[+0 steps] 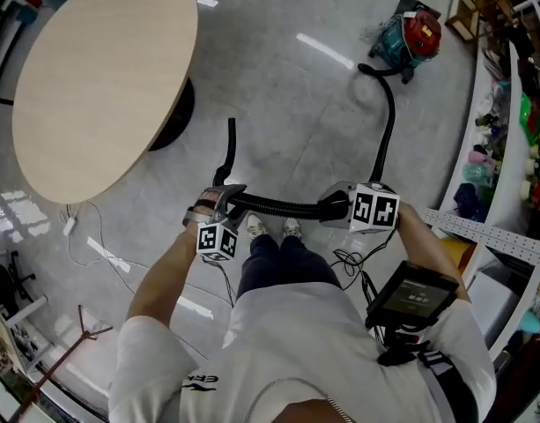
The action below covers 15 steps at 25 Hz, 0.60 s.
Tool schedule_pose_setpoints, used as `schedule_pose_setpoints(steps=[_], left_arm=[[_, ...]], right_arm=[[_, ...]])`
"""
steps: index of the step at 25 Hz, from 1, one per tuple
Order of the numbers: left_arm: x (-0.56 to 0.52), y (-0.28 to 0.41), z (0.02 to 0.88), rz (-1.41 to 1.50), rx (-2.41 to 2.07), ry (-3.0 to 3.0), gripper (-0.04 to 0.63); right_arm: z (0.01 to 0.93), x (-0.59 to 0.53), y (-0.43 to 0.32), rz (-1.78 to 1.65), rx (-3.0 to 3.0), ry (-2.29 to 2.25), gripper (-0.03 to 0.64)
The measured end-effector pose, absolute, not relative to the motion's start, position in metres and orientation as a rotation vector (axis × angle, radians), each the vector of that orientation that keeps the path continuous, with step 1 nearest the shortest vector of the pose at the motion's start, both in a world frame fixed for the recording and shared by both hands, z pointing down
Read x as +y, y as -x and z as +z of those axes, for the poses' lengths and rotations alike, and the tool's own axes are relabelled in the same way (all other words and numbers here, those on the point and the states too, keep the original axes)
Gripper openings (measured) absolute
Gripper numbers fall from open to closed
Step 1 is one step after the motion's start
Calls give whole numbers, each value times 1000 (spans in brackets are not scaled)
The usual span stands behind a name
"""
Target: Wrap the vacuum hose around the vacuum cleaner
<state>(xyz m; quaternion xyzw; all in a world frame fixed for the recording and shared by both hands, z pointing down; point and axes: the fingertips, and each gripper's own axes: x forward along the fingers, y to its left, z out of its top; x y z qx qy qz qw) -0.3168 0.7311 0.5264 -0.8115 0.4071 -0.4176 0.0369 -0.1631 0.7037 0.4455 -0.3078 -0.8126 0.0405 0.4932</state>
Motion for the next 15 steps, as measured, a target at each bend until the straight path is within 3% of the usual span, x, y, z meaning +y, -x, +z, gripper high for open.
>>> schedule_pose_setpoints(steps=[15], left_arm=[[693,270,340,-1037,1163,2507,166]], right_arm=[[348,663,111,-18,-2322,185,172]])
